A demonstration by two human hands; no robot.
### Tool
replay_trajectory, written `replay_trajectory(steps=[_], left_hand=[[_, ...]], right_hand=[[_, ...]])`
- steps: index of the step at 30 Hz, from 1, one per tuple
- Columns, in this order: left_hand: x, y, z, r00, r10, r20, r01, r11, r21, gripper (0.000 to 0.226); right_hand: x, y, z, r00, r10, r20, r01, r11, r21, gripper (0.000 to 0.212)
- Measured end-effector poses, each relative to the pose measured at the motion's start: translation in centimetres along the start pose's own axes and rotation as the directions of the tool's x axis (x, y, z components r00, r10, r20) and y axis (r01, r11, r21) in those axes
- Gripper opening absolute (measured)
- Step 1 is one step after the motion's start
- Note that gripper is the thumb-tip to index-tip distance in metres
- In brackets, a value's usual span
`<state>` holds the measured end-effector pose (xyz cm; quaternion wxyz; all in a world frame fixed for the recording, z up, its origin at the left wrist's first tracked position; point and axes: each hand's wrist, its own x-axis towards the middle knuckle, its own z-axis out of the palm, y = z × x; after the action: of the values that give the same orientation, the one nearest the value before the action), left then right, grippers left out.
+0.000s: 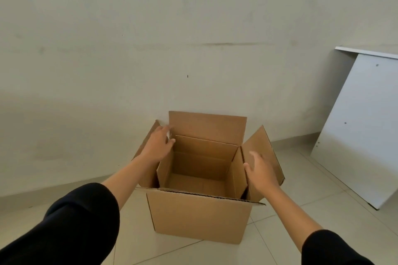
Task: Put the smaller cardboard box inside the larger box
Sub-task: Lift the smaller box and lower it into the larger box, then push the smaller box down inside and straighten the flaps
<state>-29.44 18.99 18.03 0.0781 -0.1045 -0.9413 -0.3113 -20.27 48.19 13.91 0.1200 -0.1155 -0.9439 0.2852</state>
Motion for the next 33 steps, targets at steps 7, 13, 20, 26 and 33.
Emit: replay_trajectory(steps=[7,13,20,26,33], left_hand=[[-4.7,1.2,1.2,0.954,0.151,0.257,-0.170,0.984,0.052,0.040],[-8.9,2.8,4.5,0.937,0.164,0.307,-0.205,0.973,0.106,0.048],[-11.8,3.0,8.1,0.988,-0.042,0.147,0.009,0.976,0.218,0.059],[-12.8,2.1,8.6,0.981,-0.060,-0.183,0.105,0.963,0.249,0.069],[-15.8,3.9,7.7,0.834,-0.507,-0.218,0.409,0.833,-0.374,0.087]], right_hand=[[-1.1,2.5,-0.2,0.998,-0.001,-0.063,-0.016,0.960,-0.280,0.031],[-1.0,4.5,-1.3,0.986,0.098,-0.132,-0.115,0.985,-0.131,0.045],[-1.1,6.1,-0.8,0.979,0.179,-0.101,-0.171,0.982,0.085,0.034],[-3.4,5.6,-0.3,0.980,0.168,-0.110,-0.157,0.982,0.104,0.028],[-10.8,1.3,-0.6,0.993,0.110,0.034,-0.115,0.972,0.207,0.087]])
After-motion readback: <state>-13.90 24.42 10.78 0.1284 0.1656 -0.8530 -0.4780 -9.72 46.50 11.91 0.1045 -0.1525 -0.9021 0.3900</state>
